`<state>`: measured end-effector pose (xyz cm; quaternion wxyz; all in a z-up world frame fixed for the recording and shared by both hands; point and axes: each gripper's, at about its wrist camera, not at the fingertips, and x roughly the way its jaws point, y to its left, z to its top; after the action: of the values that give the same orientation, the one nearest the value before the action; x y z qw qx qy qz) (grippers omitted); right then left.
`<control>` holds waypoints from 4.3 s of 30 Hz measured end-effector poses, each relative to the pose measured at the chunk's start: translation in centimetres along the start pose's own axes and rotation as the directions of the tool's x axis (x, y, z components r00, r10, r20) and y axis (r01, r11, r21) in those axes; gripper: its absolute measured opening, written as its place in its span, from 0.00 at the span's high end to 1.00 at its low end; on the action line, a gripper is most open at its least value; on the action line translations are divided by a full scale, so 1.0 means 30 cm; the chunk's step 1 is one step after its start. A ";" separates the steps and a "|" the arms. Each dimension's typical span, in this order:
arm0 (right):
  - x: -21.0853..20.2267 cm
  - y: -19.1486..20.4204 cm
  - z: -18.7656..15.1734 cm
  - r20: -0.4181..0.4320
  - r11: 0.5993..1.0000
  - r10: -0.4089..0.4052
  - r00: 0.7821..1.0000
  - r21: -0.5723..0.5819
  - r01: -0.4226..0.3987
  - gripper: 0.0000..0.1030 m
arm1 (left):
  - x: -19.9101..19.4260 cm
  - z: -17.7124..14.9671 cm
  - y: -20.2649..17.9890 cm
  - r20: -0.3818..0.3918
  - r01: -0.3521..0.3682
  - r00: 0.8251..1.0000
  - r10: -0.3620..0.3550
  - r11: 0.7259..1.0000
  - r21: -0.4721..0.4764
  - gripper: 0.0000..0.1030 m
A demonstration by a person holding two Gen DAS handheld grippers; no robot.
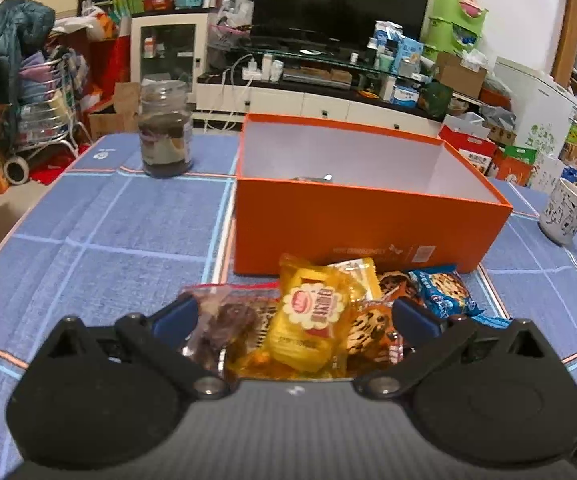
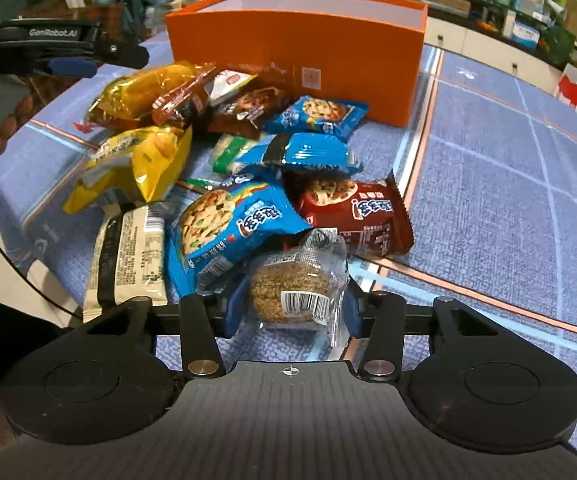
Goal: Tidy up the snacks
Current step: 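Grasp the yellow cake packet with the left gripper while the right grasps the round-cookie bag, then lift both packets over the orange box and drop them inside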
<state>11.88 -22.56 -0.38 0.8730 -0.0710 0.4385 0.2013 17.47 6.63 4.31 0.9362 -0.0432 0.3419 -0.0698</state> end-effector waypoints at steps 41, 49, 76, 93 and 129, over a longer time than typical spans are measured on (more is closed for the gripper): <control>-0.169 -0.016 0.071 0.244 0.989 -0.140 0.960 -0.017 0.149 0.70 | -0.034 0.006 -0.113 0.011 -0.032 0.999 0.030 0.989 0.145 0.67; -0.184 0.016 0.123 0.274 0.987 -0.150 0.950 -0.012 0.160 0.70 | -0.044 0.013 -0.139 0.020 -0.036 0.999 0.033 0.989 0.141 0.68; -0.124 0.060 0.237 0.275 0.987 -0.158 0.948 0.046 0.152 0.70 | -0.047 0.031 -0.128 0.012 -0.122 0.992 0.122 0.989 0.088 0.68; -0.134 0.049 0.244 0.296 0.988 -0.154 0.943 0.060 0.142 0.70 | -0.041 0.040 -0.143 0.022 -0.144 0.990 0.142 0.984 0.107 0.68; -0.154 -0.142 0.437 0.386 0.971 -0.204 0.900 0.195 0.136 0.42 | -0.103 0.210 0.079 0.201 -0.030 0.979 0.022 0.999 0.037 0.03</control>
<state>20.85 -23.84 11.01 0.9617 0.0057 0.2561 0.0978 19.44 9.67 10.76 0.9673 -0.0270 0.2450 -0.0598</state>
